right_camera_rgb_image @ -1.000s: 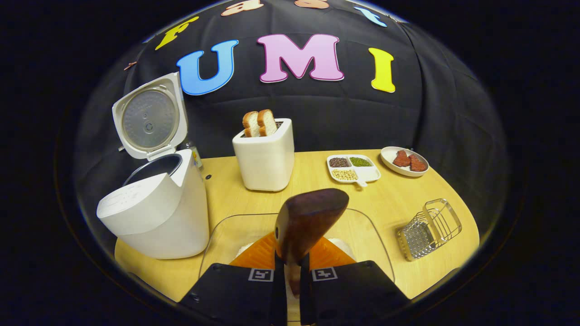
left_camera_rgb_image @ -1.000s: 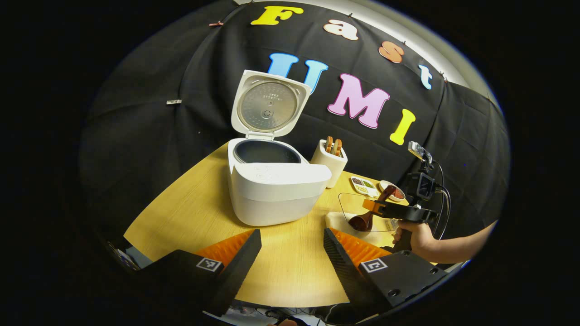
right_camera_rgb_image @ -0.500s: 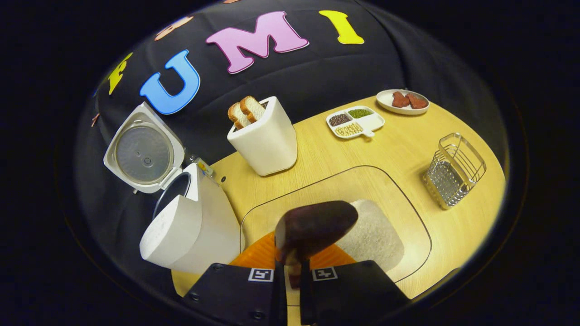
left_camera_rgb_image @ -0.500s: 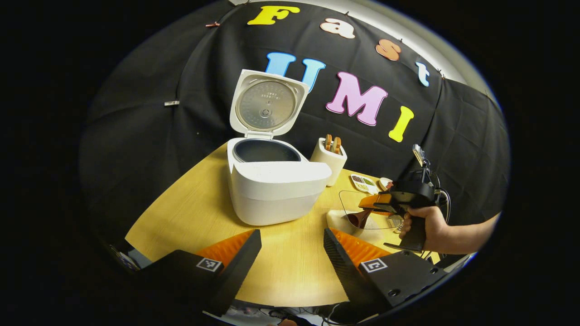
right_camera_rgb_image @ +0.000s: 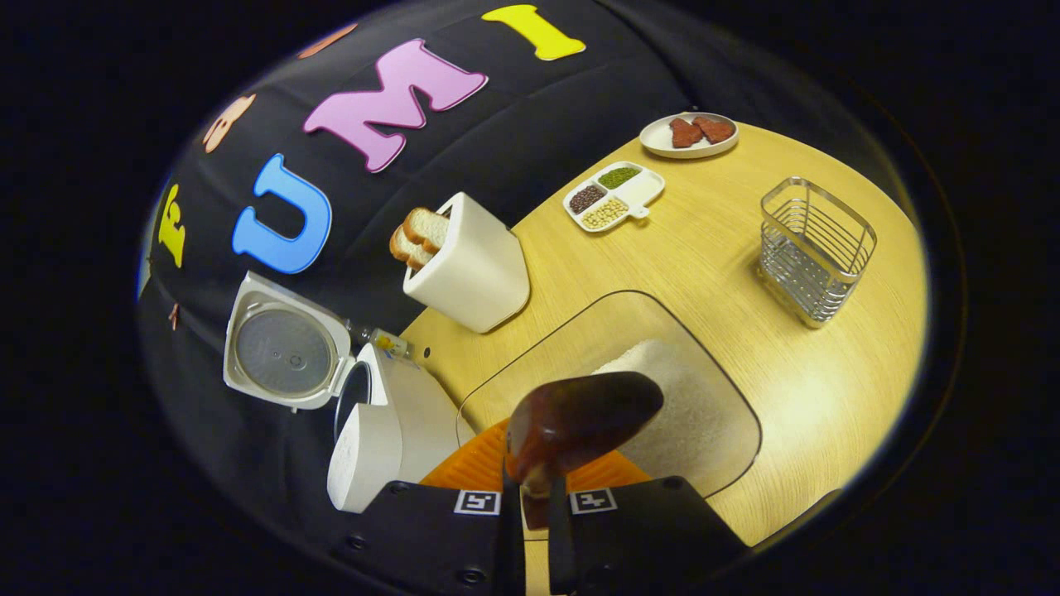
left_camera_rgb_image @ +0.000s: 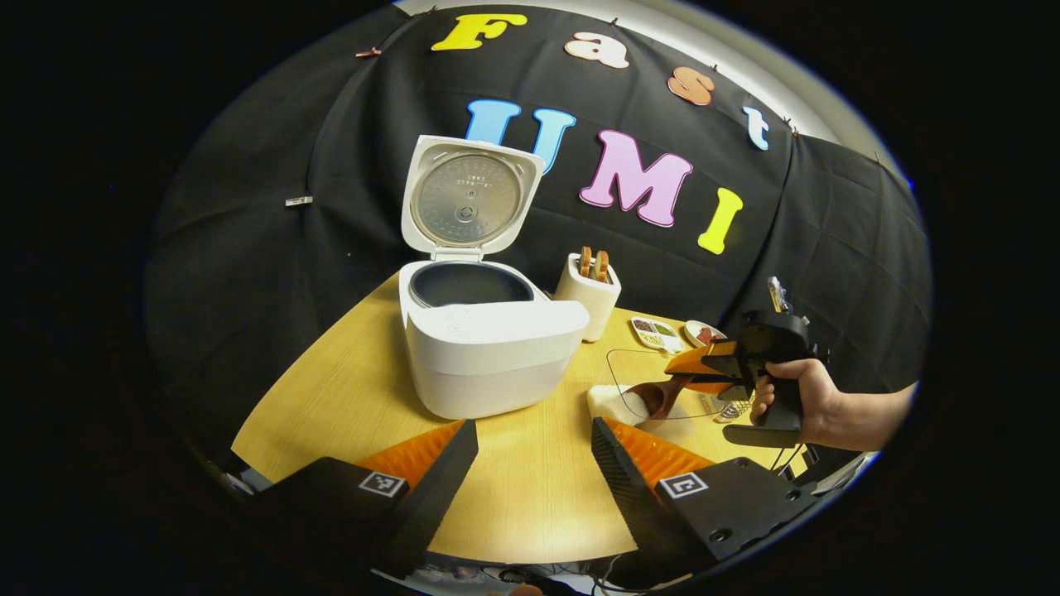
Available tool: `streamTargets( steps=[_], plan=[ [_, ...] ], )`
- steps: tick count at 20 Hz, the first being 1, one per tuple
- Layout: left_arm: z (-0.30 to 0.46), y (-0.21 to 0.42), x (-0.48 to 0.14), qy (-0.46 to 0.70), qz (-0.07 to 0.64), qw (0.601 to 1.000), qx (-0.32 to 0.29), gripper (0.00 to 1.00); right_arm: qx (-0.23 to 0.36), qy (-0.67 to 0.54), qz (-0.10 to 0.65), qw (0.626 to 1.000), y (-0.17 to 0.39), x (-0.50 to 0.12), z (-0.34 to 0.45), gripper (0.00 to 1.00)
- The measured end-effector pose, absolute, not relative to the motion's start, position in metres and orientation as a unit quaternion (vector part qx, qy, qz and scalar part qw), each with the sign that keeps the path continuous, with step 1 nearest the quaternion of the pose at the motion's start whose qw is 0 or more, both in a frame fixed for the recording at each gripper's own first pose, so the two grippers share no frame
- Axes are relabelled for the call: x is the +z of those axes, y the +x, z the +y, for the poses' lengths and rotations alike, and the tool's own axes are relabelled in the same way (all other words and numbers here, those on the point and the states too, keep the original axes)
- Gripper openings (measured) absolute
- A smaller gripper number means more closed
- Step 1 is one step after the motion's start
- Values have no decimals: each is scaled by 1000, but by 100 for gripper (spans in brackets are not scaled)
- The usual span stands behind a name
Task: Close the left gripper, press the button to open the rice cooker; take a wooden spoon from the chopstick holder with the right hand, scoop a spoonful of rice and pour it into the rice cooker, then put the wooden spoon back into the chopstick holder.
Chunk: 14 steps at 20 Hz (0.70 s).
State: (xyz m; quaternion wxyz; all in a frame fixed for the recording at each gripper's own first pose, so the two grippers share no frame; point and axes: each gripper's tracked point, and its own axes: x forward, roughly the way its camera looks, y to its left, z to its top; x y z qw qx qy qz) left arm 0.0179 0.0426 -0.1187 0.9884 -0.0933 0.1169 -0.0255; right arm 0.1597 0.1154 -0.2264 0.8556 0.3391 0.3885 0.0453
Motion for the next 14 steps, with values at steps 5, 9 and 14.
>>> streamTargets(
  steps=[5, 9, 14],
  plan=[
    [39, 21, -113, -83, 111, 990, -35, 95, 0, 394, 382, 836, 161, -219, 80, 16],
    [38, 20, -104, -80, 99, 991, -35, 95, -21, 407, 367, 836, 164, -202, 59, 15],
    [40, 22, -101, -85, 95, 991, -33, 95, -18, 460, 344, 818, 174, -166, 56, 16]
  ],
)
